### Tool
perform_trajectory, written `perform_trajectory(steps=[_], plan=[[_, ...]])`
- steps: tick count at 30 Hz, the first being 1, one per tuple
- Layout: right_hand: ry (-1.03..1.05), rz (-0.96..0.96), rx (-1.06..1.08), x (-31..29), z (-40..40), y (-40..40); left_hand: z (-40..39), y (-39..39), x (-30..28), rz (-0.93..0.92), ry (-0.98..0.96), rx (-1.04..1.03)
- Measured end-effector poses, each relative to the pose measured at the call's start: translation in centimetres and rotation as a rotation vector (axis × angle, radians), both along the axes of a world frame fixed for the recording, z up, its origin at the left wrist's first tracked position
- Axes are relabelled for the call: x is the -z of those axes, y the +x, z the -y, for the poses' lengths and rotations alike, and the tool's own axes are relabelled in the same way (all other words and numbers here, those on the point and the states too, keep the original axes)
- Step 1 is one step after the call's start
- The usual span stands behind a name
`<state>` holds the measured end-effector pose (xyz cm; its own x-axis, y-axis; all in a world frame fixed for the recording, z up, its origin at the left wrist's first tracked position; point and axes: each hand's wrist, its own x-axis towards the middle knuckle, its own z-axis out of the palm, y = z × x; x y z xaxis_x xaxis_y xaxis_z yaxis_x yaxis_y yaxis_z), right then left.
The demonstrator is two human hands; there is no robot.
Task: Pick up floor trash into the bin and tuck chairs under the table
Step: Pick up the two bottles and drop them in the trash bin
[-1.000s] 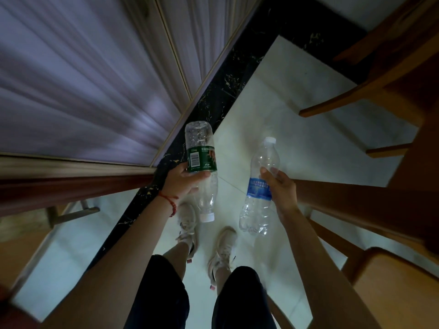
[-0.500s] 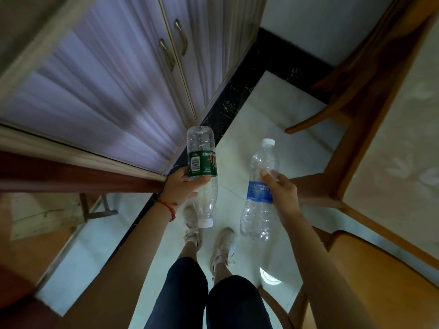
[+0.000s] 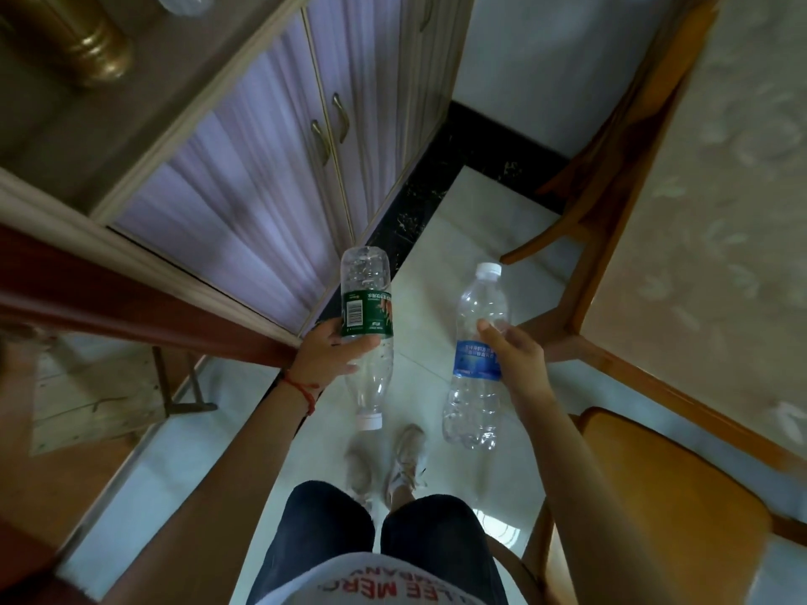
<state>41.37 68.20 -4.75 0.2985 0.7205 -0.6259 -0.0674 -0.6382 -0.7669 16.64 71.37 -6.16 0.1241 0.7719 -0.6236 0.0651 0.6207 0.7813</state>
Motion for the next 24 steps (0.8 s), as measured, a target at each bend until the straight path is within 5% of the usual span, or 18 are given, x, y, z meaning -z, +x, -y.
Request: perform_trajectory(steps=[10, 24], plan=[[-0.03, -0.023, -0.041, -0.8, 2.8, -5.6, 4.7, -5.9, -0.4, -0.016, -0.011, -0.062], [-0.073, 0.095, -0.577, -1.3, 1.6, -12.9, 14.3, -11.5, -2.3, -0.169, -0.024, -0.439]])
